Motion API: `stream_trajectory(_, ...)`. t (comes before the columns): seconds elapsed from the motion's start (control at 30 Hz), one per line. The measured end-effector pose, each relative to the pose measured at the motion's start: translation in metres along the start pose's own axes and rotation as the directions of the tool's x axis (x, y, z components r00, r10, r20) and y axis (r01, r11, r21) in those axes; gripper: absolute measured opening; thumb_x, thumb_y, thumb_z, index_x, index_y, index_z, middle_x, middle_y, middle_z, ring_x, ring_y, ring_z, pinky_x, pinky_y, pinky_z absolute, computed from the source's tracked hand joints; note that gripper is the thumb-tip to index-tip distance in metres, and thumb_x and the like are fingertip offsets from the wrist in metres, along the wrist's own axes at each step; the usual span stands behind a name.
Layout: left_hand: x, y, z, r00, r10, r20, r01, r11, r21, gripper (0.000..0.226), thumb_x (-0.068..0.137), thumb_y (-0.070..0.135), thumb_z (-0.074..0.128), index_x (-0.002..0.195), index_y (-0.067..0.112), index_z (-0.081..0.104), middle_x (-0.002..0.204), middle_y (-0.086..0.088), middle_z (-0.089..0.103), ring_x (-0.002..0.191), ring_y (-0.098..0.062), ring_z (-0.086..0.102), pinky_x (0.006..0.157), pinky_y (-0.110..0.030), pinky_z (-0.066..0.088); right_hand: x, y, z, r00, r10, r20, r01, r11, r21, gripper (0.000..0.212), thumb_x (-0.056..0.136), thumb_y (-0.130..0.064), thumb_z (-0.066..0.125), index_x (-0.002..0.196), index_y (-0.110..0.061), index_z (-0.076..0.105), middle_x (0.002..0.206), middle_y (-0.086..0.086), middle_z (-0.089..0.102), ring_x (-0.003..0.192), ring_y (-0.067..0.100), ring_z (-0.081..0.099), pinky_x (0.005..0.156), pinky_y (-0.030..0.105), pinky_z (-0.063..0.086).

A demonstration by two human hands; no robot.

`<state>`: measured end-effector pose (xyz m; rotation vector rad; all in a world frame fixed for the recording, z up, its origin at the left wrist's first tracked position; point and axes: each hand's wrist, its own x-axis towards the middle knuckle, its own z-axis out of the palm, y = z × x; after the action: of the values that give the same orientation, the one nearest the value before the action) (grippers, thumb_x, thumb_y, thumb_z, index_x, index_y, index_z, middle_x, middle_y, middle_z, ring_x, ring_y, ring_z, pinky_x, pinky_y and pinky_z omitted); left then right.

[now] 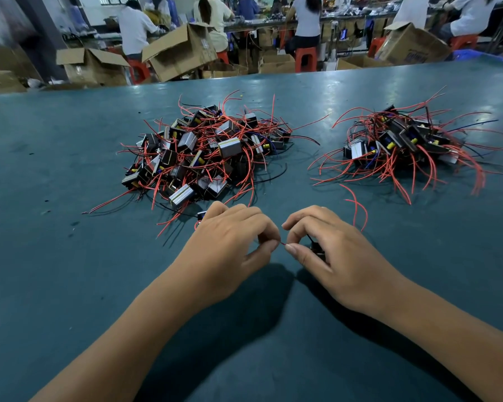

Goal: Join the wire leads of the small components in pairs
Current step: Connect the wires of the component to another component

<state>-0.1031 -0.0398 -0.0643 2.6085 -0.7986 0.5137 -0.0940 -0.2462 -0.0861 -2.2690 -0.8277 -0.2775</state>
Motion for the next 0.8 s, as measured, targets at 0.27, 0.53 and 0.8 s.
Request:
stream_trajectory(0.27,0.001,-0.008,-0.012,0.955,-0.218,-0.199,0.088,0.852,-0.516,0.004,0.093,0.027,0.063,0.09,0.029,0.065,0.08,0.016,0.062,0.07,-0.002,0.053,0.066,-0.019,0.042,0.0,0.002,-0.006,0.999,0.044,-0.023,-0.042,0.997,0.064,0.025,0.089,-0.024,0.07,0.11,-0.029,0.056,0.112,-0.021,0.059,0.106,-0.01,0.049,0.086,0.003,0.035)
stream_trajectory(0.53,0.004,-0.045,-0.024,0.827,-0.443,-0.347,0.213,0.817,-0.536,0.015,0.093,0.041,0.061,0.084,0.029,0.06,0.07,0.019,0.056,0.06,-0.009,0.042,0.056,-0.025,0.035,0.005,0.012,-0.033,0.959,0.169,0.228,-0.083,0.936,-0.342,0.062,0.082,-0.05,0.07,0.135,-0.036,0.041,0.124,-0.02,0.053,0.118,0.004,0.046,0.101,0.022,0.034)
stream_trajectory(0.8,-0.007,-0.074,-0.022,0.866,-0.471,0.167,0.453,0.881,0.136,0.047,0.088,0.052,0.067,0.124,0.023,0.058,0.118,0.007,0.062,0.114,-0.02,0.056,0.1,-0.044,0.043,0.008,0.013,-0.028,0.957,0.185,0.224,-0.078,0.906,-0.415,0.023,0.093,-0.05,0.055,0.106,-0.032,0.054,0.096,-0.016,0.053,0.094,0.012,0.053,0.079,0.029,0.043)
